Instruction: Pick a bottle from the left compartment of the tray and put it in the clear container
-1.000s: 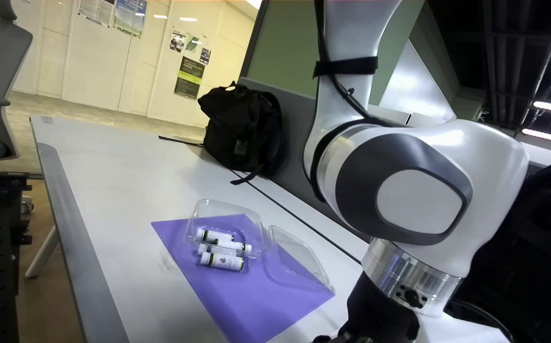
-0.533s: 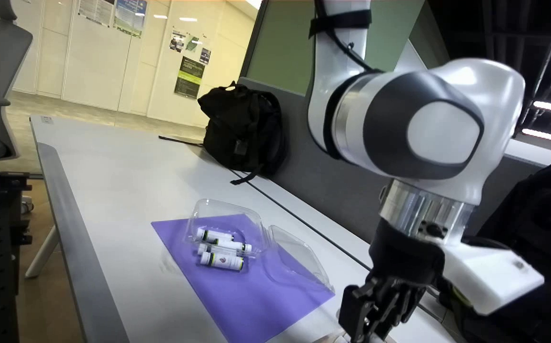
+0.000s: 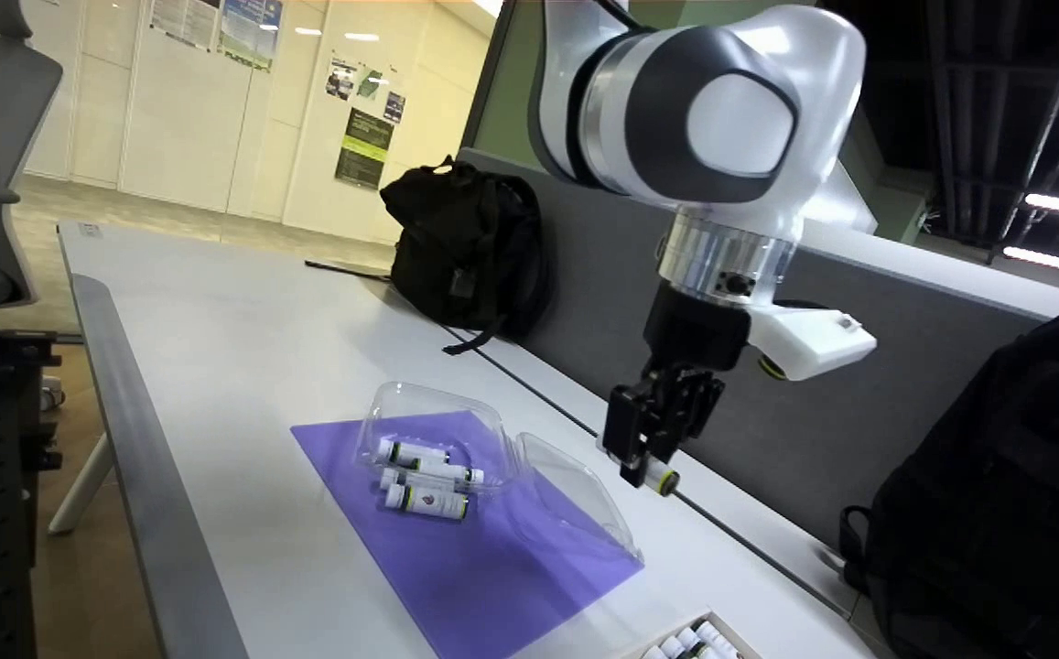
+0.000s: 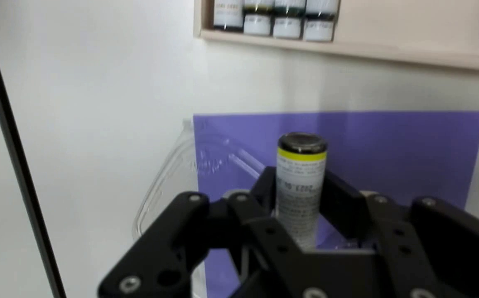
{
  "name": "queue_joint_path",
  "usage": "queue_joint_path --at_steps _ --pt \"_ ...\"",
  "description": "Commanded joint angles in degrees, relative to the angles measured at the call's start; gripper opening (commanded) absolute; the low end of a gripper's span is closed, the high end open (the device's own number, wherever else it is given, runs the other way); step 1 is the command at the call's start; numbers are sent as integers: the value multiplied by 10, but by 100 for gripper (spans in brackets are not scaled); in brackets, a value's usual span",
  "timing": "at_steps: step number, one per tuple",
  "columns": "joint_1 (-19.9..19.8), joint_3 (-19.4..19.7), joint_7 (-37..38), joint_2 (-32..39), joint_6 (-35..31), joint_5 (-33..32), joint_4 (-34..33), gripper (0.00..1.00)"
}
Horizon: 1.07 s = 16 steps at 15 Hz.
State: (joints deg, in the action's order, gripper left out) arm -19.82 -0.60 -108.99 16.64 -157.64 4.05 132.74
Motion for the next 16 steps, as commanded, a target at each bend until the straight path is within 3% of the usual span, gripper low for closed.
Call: queue_joint_path --at_steps 1,4,7,11,13,14,16 --pt "2 -60 -78 -19 -11 68 19 7" --pt "5 -115 -166 -11 -3 140 22 7" --pt "23 -137 -210 -9 24 180 34 7" --pt "58 -114 -198 0 74 165 48 7" --pt "71 -99 -183 9 63 152 55 7" --pt "75 -91 -176 11 64 143 55 54" --pt "81 -75 -160 6 67 132 55 61"
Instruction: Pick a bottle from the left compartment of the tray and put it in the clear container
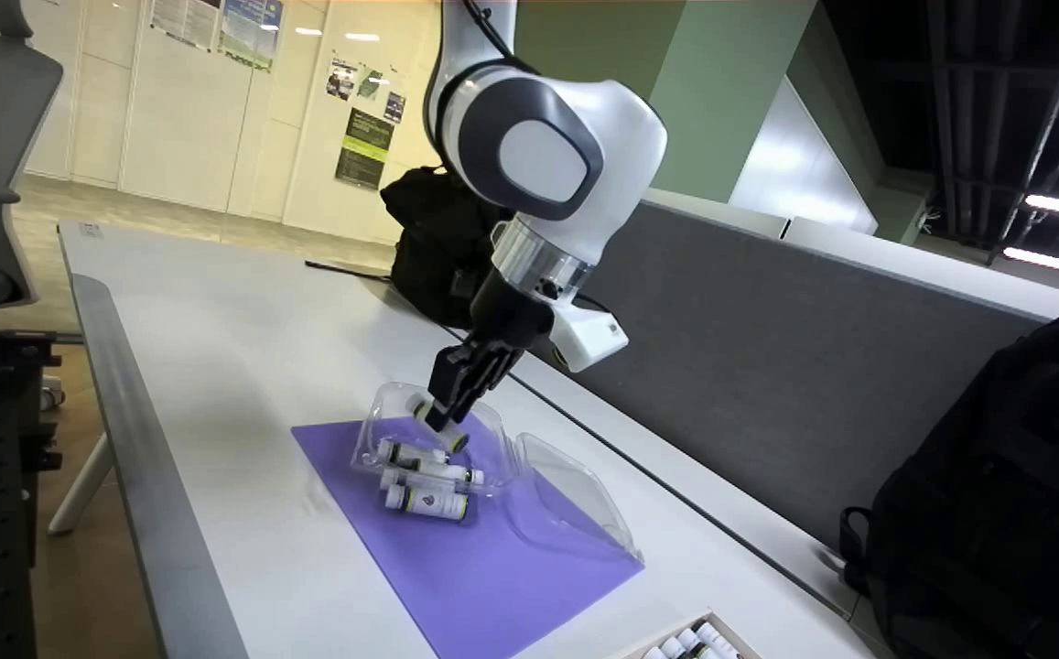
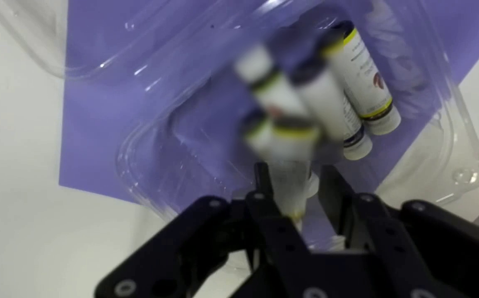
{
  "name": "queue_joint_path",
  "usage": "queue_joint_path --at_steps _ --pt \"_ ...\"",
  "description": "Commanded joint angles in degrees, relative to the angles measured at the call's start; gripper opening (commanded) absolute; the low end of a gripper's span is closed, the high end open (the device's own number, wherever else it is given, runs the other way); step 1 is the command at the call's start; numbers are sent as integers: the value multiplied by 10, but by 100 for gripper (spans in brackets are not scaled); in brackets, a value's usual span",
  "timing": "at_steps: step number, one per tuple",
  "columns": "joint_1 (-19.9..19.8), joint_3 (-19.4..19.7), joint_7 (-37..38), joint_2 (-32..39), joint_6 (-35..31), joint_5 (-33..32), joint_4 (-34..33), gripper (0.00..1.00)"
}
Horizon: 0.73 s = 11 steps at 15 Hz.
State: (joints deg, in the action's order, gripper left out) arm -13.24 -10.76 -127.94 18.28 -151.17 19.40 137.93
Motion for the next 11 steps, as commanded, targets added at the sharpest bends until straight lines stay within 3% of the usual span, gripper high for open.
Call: queue_joint_path --at_steps 1,4,6,7,9,11 --pt "16 34 38 -17 7 -25 3 67" --pt "14 54 60 -50 16 -33 4 90" --pt "13 73 75 -80 11 -38 11 99" --pt "12 59 37 -38 2 -21 -2 85" --pt "14 73 45 -61 6 -25 -1 99" --pt "16 77 48 -69 8 -25 1 100"
